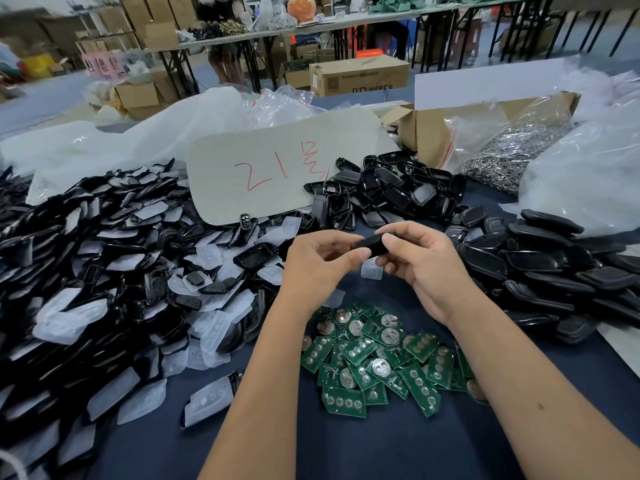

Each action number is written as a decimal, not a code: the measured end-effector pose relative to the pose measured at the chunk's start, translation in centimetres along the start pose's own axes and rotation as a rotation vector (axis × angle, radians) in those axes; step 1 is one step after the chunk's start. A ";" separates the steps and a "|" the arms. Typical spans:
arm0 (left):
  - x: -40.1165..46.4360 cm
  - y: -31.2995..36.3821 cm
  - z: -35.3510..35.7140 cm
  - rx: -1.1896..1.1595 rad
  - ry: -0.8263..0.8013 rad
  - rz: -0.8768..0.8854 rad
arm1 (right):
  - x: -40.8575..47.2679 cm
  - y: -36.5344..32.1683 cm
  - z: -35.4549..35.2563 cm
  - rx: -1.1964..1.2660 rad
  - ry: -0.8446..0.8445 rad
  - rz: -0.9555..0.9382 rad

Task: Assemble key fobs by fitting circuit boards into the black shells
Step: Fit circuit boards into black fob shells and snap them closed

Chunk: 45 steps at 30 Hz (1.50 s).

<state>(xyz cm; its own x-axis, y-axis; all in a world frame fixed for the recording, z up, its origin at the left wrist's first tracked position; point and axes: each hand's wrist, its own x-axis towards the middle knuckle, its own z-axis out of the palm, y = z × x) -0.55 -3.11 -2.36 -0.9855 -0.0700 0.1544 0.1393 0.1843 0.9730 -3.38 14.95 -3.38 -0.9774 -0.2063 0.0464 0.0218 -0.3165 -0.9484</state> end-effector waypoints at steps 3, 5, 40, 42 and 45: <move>-0.2 0.3 0.3 -0.207 -0.048 -0.059 | 0.1 0.0 -0.1 0.063 0.005 0.020; -0.1 0.4 0.3 -0.281 -0.038 -0.098 | 0.1 0.0 -0.2 0.036 0.001 0.002; -0.2 0.4 -0.3 -0.467 0.031 -0.227 | -0.6 0.6 0.7 -0.373 -0.065 -0.265; -0.2 0.5 -0.3 -0.472 0.026 -0.201 | -0.6 0.4 0.8 -0.302 -0.047 -0.242; -0.5 0.9 -0.2 -0.505 -0.031 -0.151 | -0.5 0.2 0.6 -0.223 0.007 -0.222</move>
<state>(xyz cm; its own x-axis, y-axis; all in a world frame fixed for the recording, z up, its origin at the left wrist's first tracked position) 0.06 -3.12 -1.52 -0.9995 -0.0290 0.0080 0.0169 -0.3214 0.9468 -2.78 14.39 -3.42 -0.9545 -0.1480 0.2590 -0.2387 -0.1418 -0.9607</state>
